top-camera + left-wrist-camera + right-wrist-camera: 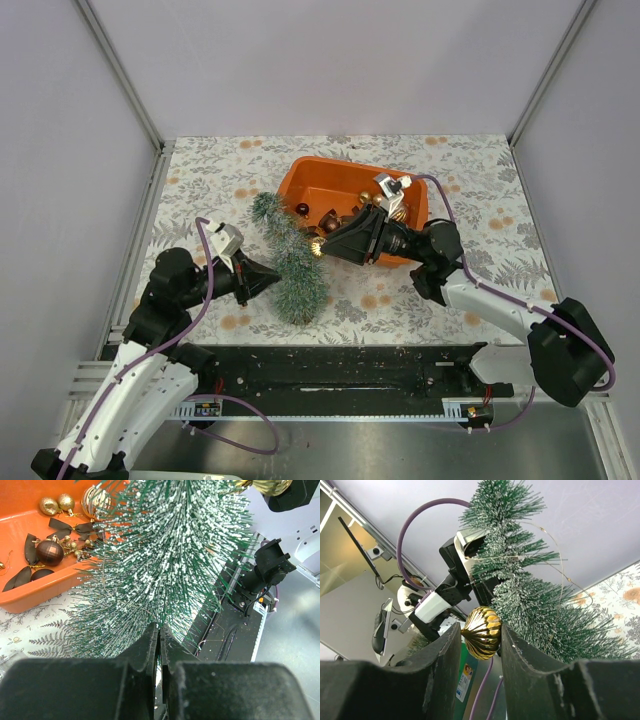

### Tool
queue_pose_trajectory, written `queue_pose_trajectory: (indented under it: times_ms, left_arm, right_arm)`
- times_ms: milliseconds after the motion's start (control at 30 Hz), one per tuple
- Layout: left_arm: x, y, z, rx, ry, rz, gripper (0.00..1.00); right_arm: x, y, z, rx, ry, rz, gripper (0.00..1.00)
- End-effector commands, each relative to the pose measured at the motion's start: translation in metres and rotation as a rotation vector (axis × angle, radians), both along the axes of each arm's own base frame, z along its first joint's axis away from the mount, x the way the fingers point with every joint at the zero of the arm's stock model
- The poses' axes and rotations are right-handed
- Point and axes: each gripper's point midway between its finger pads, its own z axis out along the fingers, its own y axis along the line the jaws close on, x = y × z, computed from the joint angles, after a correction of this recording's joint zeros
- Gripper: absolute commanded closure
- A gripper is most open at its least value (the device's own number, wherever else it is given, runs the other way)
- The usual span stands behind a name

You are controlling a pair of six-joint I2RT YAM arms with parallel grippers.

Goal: Decorate the small christmas tree

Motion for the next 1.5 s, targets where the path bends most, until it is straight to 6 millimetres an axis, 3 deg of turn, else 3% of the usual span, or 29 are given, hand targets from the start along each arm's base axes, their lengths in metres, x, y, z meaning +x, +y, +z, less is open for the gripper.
queue_pose_trajectory:
  times_ms: [0,767,1467]
  left_arm:
    - [-0.004,0.005,0.017,-0.031,-0.071,0.017,0.95]
    - [-0.004,0.005,0.018,-0.038,-0.071,0.015,0.95]
    - [-0.004,0.005,0.021,-0.044,-0.075,0.013,0.95]
  right_arm:
    - [-0.001,0.002,0.023,0.038,-0.081,-0.004,0.96]
    - [-0.010,0.002,0.003,0.034,-0.019,0.009,0.97]
    - [-0.007,0.009,0.027,0.082,-0.070,0.016,0.98]
